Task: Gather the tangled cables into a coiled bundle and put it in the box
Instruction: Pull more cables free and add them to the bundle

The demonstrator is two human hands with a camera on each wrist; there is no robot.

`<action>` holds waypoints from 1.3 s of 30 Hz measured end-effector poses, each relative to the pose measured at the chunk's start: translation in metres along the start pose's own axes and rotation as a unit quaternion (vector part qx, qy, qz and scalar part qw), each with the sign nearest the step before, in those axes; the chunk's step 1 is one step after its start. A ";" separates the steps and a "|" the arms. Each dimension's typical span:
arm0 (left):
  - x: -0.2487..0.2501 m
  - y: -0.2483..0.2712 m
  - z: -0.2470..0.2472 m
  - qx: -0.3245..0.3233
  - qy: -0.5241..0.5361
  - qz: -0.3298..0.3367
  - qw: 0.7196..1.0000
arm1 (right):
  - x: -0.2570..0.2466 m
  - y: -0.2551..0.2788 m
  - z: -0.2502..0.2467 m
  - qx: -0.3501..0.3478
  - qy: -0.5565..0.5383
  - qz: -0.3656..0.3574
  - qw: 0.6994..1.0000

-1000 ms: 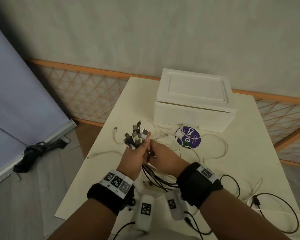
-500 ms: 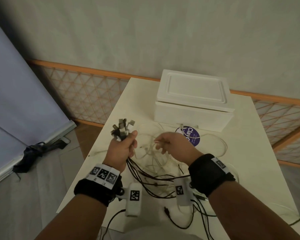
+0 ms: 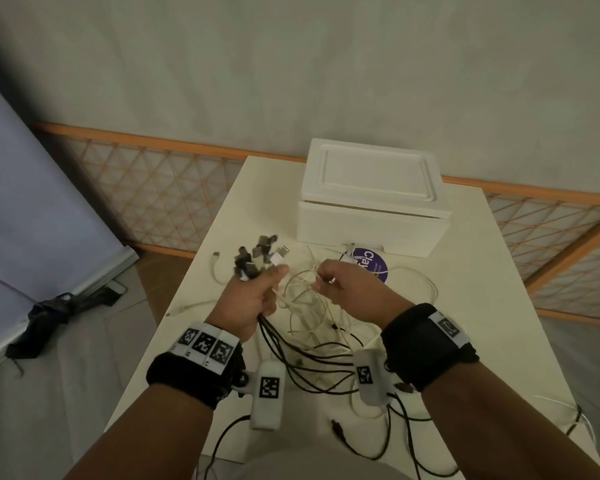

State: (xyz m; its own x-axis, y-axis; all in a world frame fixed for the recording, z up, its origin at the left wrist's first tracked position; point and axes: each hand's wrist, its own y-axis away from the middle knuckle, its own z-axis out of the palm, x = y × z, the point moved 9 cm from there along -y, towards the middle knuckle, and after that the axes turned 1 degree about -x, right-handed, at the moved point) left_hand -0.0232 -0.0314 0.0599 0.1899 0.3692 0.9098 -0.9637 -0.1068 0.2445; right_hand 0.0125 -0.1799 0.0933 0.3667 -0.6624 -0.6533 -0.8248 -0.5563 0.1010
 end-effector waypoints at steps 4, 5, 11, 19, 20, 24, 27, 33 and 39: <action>0.007 -0.004 0.002 -0.026 0.082 0.009 0.996 | 0.035 0.006 0.018 -0.017 0.044 0.045 0.998; 0.006 -0.002 0.006 -0.045 0.078 0.004 0.996 | 0.040 0.006 0.018 -0.006 0.040 0.061 0.997; -0.033 -0.009 0.028 -0.089 0.047 -0.072 0.992 | 0.018 0.007 -0.014 0.098 -0.073 0.052 0.991; -0.064 -0.017 0.045 -0.081 0.043 -0.132 0.987 | 0.013 0.009 -0.034 0.157 -0.208 0.027 0.965; -0.065 -0.021 0.042 -0.069 0.006 -0.120 0.990 | 0.012 0.009 -0.032 0.154 -0.230 0.023 0.961; -0.052 -0.040 0.040 -0.045 -0.173 -0.042 0.983 | 0.009 0.005 -0.034 0.183 -0.270 -0.002 0.945; -0.041 -0.047 0.034 0.001 -0.230 -0.030 0.973 | 0.022 -0.004 -0.028 0.197 -0.281 0.025 0.939; -0.039 -0.056 0.030 -0.003 -0.161 -0.034 0.986 | 0.026 -0.018 -0.016 0.134 -0.162 0.033 0.977; -0.044 -0.055 0.024 0.017 -0.152 -0.035 0.988 | 0.009 -0.024 -0.014 0.081 -0.083 -0.004 0.993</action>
State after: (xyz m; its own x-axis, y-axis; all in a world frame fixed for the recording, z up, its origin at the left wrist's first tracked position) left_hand 0.0261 -0.0639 0.0149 0.3093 0.0831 0.9473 -0.9400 -0.1244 0.3178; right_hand 0.0418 -0.1792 0.0955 0.3077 -0.5590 -0.7699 -0.8860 -0.4633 -0.0177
